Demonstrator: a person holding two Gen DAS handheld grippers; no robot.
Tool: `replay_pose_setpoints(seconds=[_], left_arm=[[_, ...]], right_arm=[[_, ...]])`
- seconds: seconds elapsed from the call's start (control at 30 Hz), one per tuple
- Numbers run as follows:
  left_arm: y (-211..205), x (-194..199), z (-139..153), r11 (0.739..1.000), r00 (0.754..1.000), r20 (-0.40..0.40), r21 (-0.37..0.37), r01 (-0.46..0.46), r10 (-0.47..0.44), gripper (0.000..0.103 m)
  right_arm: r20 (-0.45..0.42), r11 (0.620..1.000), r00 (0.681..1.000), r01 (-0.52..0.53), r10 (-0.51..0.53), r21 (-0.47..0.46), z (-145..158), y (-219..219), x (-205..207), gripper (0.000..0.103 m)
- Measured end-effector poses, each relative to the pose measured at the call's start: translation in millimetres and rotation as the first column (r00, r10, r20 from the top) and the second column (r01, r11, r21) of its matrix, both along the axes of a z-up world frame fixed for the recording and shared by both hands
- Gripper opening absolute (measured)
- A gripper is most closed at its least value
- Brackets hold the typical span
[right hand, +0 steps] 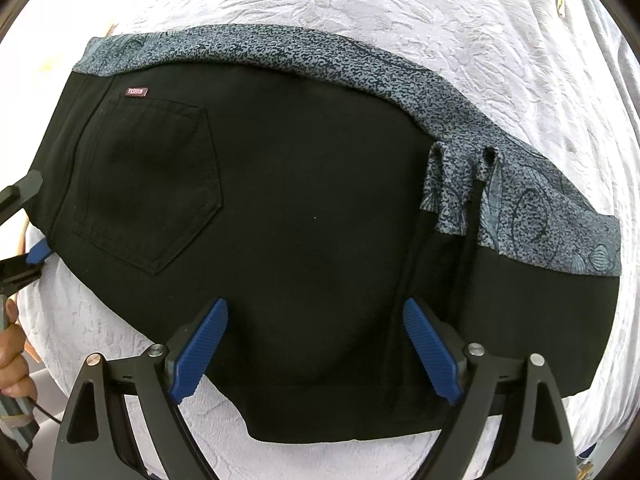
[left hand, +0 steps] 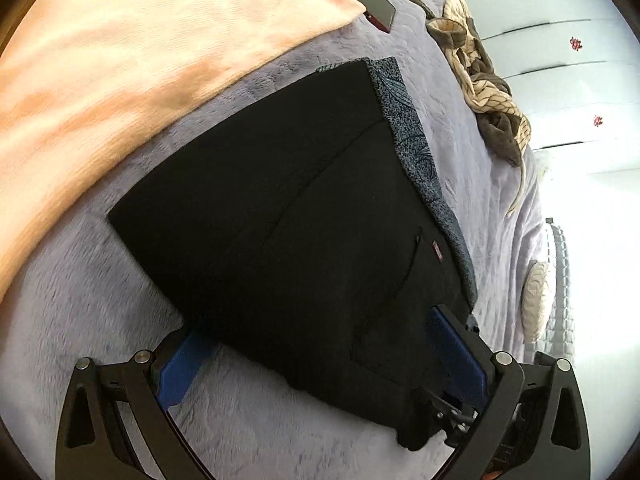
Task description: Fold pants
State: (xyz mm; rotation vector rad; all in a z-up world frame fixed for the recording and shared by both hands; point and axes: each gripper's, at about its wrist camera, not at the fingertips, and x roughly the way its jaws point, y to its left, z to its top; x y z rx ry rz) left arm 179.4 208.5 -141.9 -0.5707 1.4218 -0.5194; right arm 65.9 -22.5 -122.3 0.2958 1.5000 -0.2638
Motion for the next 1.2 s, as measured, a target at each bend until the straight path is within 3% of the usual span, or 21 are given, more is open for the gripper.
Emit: replay_pose_setpoints(seconds=[0.13,0.27,0.3,0.4,0.47,0.53,0.57,0.6,0.67,0.7,0.77,0.87,0.93,1.03,1.2], left_arm=[[-24.7,-7.2,25.2,0.999,0.999,0.036,0.052,0.012,-0.014,0.103],[-42.7,-11.0,53.4,0.994,0.985,0.154,0.084,0.063,-0.076,0.103],[-46.6,-10.4,51.3,0.992,0.983,0.160,0.109,0.071,-0.088,0.103],[-49.8,-3.1,24.4,0.983,0.993,0.076,0.169,0.075,-0.088,0.103],[-50.6,0.8,12.5,0.976,0.996,0.048,0.207,0.067,-0.079,0.094],[-57.3,-0.7,16.7,0.958,0.989,0.088,0.273,0.087,-0.115,0.086],[-62.4,-2.5,21.5,0.948,0.983,0.121,0.303,0.098,-0.140,0.072],[-69.9,-6.2,28.3,0.931,0.970,0.162,0.346,0.116,-0.181,0.070],[-85.0,-16.3,40.7,0.884,0.935,0.247,0.451,0.123,-0.256,0.055],[-94.7,-22.9,46.5,0.842,0.905,0.288,0.526,0.123,-0.312,0.053],[-104.9,-33.2,52.1,0.795,0.869,0.326,0.595,0.117,-0.372,0.052],[-123.5,-49.3,55.0,0.700,0.795,0.370,0.708,0.094,-0.481,0.051],[-128.6,-56.1,57.3,0.664,0.761,0.387,0.744,0.076,-0.521,0.051],[-132.2,-59.5,59.4,0.640,0.737,0.397,0.766,0.062,-0.546,0.051],[-128.4,-58.5,61.3,0.637,0.731,0.402,0.769,0.058,-0.552,0.051]], right_arm=[[0.002,1.000,1.000,0.003,-0.003,0.007,0.0,-8.9,-0.8,0.092],[0.041,0.999,0.999,0.030,-0.032,0.043,17.1,-19.9,0.2,0.092],[0.059,0.998,0.997,0.041,-0.044,0.049,24.0,-23.9,1.4,0.092],[0.133,0.998,0.990,0.037,-0.045,0.058,52.9,-34.9,12.7,0.092],[0.179,0.998,0.984,0.003,-0.014,0.062,73.6,-38.5,27.0,0.092],[0.210,0.996,0.977,-0.052,0.035,0.074,92.7,-38.7,46.4,0.092],[0.219,0.994,0.974,-0.078,0.059,0.081,100.5,-37.0,56.2,0.092],[0.224,0.989,0.971,-0.111,0.088,0.093,108.9,-33.3,68.7,0.092],[0.198,0.974,0.968,-0.184,0.156,0.134,117.8,-21.6,97.4,0.092],[0.181,0.966,0.966,-0.211,0.183,0.149,116.1,-17.7,108.7,0.092],[0.136,0.946,0.957,-0.277,0.256,0.170,114.0,0.8,133.9,0.092],[0.047,0.915,0.934,-0.356,0.354,0.192,108.7,43.5,174.3,0.092],[0.014,0.890,0.917,-0.391,0.399,0.233,105.1,72.8,194.4,0.092],[-0.051,0.863,0.892,-0.419,0.449,0.283,94.6,110.2,216.8,0.092],[-0.201,0.831,0.822,-0.464,0.533,0.306,55.3,154.7,235.0,0.092]])
